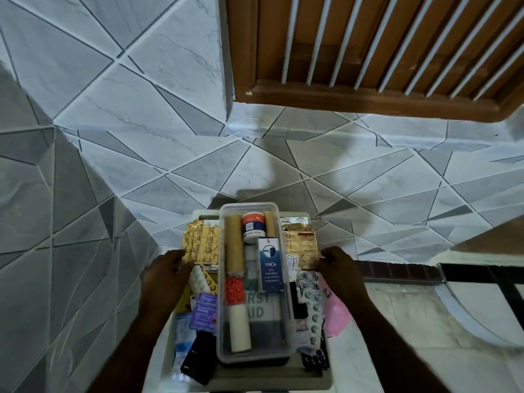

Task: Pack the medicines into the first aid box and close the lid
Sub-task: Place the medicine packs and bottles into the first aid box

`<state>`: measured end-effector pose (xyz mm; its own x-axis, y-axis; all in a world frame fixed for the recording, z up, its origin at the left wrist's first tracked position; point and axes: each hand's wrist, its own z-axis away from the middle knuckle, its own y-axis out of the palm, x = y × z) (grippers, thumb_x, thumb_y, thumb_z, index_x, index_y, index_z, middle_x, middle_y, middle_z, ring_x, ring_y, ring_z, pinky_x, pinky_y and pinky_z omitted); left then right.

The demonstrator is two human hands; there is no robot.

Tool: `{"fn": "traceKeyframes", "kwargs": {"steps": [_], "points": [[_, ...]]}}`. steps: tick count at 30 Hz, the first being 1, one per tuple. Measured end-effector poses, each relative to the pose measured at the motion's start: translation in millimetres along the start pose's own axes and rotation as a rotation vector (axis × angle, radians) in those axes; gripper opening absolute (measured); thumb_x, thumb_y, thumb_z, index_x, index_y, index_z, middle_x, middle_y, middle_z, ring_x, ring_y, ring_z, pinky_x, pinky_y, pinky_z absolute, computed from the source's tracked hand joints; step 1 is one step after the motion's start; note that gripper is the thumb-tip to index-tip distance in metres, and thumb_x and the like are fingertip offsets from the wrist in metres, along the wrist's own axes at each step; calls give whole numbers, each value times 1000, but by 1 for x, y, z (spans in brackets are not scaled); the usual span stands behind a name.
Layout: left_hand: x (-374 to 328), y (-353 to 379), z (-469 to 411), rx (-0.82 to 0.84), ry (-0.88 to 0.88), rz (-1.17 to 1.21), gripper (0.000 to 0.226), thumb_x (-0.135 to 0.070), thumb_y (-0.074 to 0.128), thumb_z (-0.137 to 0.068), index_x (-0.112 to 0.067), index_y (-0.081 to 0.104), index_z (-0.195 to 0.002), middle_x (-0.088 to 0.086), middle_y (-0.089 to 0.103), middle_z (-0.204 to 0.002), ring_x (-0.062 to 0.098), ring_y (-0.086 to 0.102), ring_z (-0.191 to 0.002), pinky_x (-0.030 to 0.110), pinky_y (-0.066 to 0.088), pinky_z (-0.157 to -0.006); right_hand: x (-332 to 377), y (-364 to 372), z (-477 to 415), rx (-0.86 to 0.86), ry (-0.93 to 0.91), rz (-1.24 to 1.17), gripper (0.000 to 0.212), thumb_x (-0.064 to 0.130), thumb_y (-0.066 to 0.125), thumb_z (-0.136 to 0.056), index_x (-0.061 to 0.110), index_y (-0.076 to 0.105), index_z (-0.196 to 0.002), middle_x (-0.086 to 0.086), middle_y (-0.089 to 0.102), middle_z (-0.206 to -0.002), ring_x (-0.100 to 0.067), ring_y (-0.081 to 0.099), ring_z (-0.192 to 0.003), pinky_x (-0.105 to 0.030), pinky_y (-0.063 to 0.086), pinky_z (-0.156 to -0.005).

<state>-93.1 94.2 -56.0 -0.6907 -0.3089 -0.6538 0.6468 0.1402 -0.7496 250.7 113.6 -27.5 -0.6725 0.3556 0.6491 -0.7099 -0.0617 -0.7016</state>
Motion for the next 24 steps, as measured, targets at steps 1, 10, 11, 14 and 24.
{"fn": "traceKeyframes", "kwargs": {"steps": [1, 10, 11, 14, 24], "points": [[-1, 1, 3, -5, -9, -10, 32, -28, 67, -87, -13, 66, -116, 9, 69, -109, 16, 63, -84, 32, 50, -75, -2, 4, 1, -15, 1, 8, 25, 24, 65, -89, 10, 59, -109, -7, 68, -112, -10, 54, -85, -14, 34, -60], [-8, 9, 22, 130, -94, -11, 44, -36, 76, -78, -15, 61, -113, 5, 66, -103, 15, 60, -83, 32, 50, -72, 3, 20, -5, -68, 23, 71, 45, 35, 68, -83, 12, 55, -119, -11, 64, -112, -24, 60, -96, -28, 40, -75], [-8, 10, 23, 137, -103, -23, 45, -36, 77, -76, -15, 62, -113, 7, 67, -105, 17, 61, -86, 33, 50, -75, 4, 21, -6, -73, 21, 86, 45, 35, 67, -82, 13, 55, -119, -12, 61, -112, -26, 59, -98, -30, 42, -77], [-8, 14, 28, 150, -127, -55, 51, -40, 77, -74, -14, 63, -116, 10, 67, -109, 22, 63, -94, 34, 48, -82, 9, 23, -4, -60, -7, 110, 45, 37, 67, -82, 13, 55, -119, -12, 58, -112, -24, 58, -95, -34, 47, -81], [-19, 24, 41, 141, -212, -87, 56, -42, 75, -77, -16, 52, -120, 11, 59, -110, 22, 58, -91, 34, 46, -77, 23, 39, 9, 88, 16, 129, 51, 42, 71, -79, 22, 45, -118, -4, 70, -106, -20, 68, -84, -41, 58, -77]]}}
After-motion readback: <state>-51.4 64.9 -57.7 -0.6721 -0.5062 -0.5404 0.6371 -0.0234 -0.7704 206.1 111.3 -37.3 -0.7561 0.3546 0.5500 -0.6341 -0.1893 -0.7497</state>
